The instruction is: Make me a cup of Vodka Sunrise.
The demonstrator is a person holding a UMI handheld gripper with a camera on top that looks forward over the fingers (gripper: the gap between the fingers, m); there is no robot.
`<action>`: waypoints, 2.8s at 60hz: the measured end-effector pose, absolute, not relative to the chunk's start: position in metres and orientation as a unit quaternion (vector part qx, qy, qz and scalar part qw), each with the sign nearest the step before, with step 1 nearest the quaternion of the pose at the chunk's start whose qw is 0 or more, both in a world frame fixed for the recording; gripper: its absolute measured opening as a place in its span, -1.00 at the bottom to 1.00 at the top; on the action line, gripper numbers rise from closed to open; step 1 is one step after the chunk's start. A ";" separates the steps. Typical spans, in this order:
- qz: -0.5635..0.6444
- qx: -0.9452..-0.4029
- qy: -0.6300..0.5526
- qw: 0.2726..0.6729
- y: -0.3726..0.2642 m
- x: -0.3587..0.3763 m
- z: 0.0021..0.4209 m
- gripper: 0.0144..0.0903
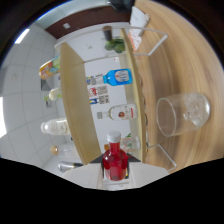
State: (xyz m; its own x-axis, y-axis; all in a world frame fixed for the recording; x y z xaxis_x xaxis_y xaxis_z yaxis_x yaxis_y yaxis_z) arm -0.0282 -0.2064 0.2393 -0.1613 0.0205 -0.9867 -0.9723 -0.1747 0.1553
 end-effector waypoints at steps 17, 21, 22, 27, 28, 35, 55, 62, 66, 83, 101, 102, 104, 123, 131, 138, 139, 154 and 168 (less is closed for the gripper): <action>0.269 -0.703 0.176 0.635 -0.206 -0.096 0.256 -0.47; 0.212 -0.733 0.122 0.635 -0.199 -0.115 0.227 -0.47; 0.197 -0.740 0.108 0.634 -0.198 -0.119 0.218 -0.47; 0.134 -0.772 0.050 0.619 -0.192 -0.140 0.172 -0.47; 0.122 -0.777 0.042 0.616 -0.191 -0.143 0.162 -0.47; 0.061 -0.809 -0.009 0.585 -0.185 -0.156 0.105 -0.48; 0.043 -0.860 -0.022 0.509 -0.182 -0.173 0.032 -0.47; 0.045 -0.878 -0.016 0.476 -0.186 -0.174 0.019 -0.46; 0.043 -0.879 -0.023 0.475 -0.188 -0.173 0.019 -0.46; 0.048 -0.884 -0.038 0.463 -0.210 -0.177 0.013 -0.41; 0.088 -0.880 -0.045 0.465 -0.236 -0.171 0.056 0.87; 0.090 -0.877 -0.044 0.471 -0.237 -0.169 0.063 0.87; 0.093 -0.871 -0.045 0.480 -0.241 -0.162 0.078 0.86; 0.072 -0.842 -0.010 0.534 -0.302 -0.053 0.173 0.86; 0.037 -0.854 0.005 0.519 -0.328 0.008 0.163 0.86; 0.026 -0.849 0.025 0.527 -0.332 0.054 0.187 0.87; 0.025 -0.846 0.027 0.532 -0.331 0.061 0.194 0.87; 0.021 -0.780 0.041 0.624 -0.263 0.149 0.334 0.87; 0.026 -0.748 0.026 0.662 -0.175 0.196 0.399 0.86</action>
